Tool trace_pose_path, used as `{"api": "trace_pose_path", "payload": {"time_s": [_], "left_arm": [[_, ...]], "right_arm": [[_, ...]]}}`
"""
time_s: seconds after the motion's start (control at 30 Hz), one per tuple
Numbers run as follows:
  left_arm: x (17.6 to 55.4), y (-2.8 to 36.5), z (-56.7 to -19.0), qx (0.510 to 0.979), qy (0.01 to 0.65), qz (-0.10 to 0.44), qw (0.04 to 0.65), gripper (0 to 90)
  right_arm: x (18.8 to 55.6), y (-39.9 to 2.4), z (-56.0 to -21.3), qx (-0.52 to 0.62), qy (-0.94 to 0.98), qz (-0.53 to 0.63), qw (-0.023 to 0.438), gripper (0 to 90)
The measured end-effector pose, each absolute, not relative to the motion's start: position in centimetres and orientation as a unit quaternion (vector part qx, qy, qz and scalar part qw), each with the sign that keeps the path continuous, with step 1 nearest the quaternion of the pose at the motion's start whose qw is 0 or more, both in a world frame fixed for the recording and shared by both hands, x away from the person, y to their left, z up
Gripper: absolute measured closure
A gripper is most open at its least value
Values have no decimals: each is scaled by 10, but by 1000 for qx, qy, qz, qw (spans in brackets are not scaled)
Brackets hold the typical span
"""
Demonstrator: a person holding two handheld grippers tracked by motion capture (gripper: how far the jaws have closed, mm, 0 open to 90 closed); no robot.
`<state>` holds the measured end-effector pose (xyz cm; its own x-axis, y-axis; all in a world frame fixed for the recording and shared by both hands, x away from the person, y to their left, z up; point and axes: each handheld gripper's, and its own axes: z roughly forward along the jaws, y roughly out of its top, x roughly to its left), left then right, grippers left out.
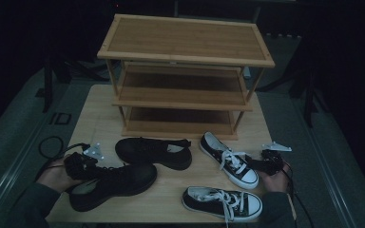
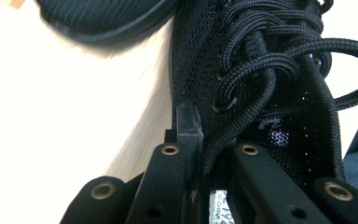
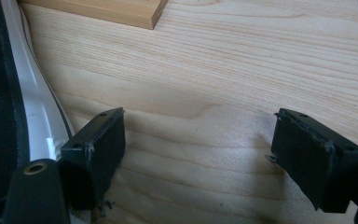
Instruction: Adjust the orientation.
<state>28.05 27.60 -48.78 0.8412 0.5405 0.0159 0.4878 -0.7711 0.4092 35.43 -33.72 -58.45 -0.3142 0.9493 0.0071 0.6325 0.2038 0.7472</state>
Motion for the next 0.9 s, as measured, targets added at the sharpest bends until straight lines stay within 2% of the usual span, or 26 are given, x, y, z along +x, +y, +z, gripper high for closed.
{"api": "trace_pose_path", "payload": {"time_s": [0.43,0.67,0.9], "left_arm": [[268,323,-485,917,336,92,195,875],[259,356,-480,889,397,120,194,876],[263,371,-477,857,453,141,201,877]], "right_arm": [[354,-337,-585,535,739,334,237,172],[354,-337,-585,535,739,334,237,172],[354,-337,-585,535,739,334,237,172]]}}
